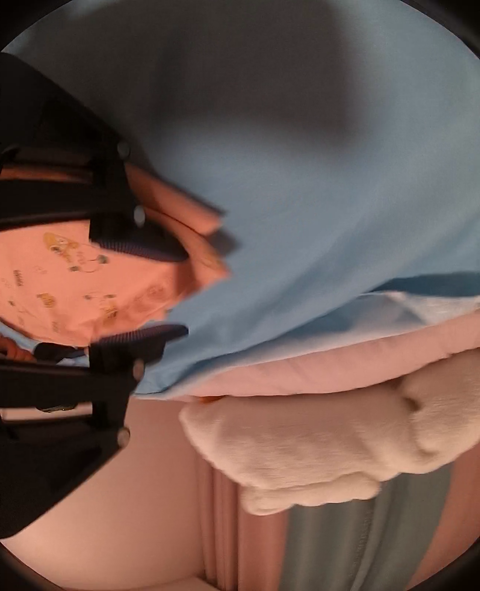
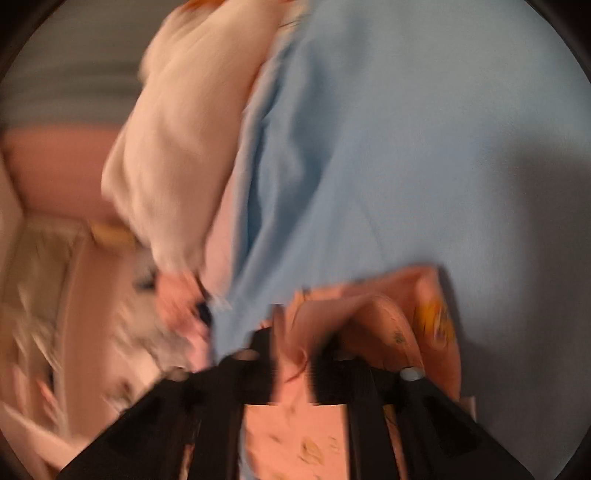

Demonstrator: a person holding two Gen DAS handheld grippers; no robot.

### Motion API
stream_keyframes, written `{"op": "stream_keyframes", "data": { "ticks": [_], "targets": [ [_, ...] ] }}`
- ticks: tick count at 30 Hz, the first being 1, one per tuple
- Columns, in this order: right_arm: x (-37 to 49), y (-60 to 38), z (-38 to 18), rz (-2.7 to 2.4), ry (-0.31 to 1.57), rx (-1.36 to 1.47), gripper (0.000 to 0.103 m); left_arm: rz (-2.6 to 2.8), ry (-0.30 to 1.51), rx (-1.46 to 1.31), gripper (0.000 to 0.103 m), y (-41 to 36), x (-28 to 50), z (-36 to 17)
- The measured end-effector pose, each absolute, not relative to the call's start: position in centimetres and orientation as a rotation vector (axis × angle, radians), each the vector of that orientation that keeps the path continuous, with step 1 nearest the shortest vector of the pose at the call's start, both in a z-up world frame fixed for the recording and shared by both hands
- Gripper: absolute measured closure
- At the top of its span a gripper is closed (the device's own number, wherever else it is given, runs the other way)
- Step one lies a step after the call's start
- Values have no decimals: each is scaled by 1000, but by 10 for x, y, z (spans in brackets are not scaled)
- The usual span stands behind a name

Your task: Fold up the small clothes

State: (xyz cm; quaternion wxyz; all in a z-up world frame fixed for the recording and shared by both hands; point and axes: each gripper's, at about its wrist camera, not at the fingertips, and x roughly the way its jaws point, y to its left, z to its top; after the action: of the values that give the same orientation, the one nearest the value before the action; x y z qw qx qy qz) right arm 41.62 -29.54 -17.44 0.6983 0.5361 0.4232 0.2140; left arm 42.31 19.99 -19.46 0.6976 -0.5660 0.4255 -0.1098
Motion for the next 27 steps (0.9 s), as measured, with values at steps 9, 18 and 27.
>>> {"op": "stream_keyframes", "data": {
  "ticks": [9,18,27],
  "targets": [
    [383,-318,-152,418,867,1008,45,-286,925,-909,61,205,381,-158],
    [325,-252,-126,475,907,324,78,-407,983,-476,72,137,326,-163],
    [332,-271,-141,294,971,242,103,-361,958,-560,92,184,285,-171]
  ]
}}
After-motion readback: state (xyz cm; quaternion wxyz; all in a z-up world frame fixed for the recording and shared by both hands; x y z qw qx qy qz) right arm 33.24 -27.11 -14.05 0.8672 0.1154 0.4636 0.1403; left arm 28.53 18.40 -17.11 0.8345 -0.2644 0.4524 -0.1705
